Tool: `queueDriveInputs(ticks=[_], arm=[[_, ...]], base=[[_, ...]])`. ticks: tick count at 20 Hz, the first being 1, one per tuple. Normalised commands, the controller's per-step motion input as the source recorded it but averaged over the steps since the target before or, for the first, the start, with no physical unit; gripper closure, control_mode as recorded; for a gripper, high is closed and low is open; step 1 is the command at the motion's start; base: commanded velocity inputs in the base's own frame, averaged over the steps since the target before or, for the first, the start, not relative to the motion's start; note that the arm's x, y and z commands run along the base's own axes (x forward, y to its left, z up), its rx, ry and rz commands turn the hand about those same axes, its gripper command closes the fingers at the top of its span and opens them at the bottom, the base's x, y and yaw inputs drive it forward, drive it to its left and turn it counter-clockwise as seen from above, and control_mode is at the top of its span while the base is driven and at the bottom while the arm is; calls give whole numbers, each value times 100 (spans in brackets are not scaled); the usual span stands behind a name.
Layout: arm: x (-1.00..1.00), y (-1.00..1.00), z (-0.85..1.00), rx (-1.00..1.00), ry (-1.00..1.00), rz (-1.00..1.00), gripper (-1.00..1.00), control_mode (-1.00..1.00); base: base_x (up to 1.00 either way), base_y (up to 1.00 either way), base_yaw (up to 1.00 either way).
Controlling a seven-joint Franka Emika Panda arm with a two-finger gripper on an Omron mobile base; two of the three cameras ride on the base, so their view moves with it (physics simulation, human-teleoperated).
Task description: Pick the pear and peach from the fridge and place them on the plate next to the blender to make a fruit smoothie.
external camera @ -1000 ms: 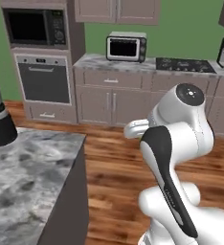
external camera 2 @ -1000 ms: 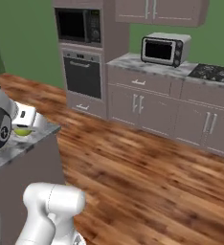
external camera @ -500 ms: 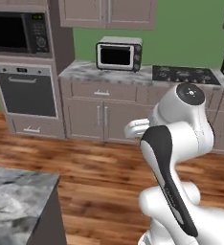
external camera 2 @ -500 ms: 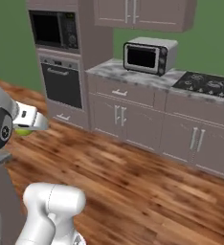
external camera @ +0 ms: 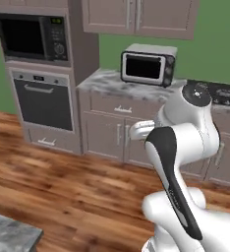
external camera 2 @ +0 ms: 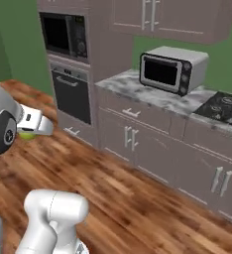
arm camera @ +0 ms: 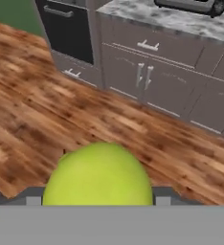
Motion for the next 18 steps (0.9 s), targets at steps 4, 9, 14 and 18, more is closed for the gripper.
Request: queueDriveInputs(ticks=[4,9,14,18], arm=[[0,0,0,0,0,0,100,100],[0,0,0,0,0,0,100,100],[0,0,0,0,0,0,100,100],[0,0,0,0,0,0,100,100]], base=[[80,0,86],[94,-2,74],[100,-16,34],[100,-8,24]])
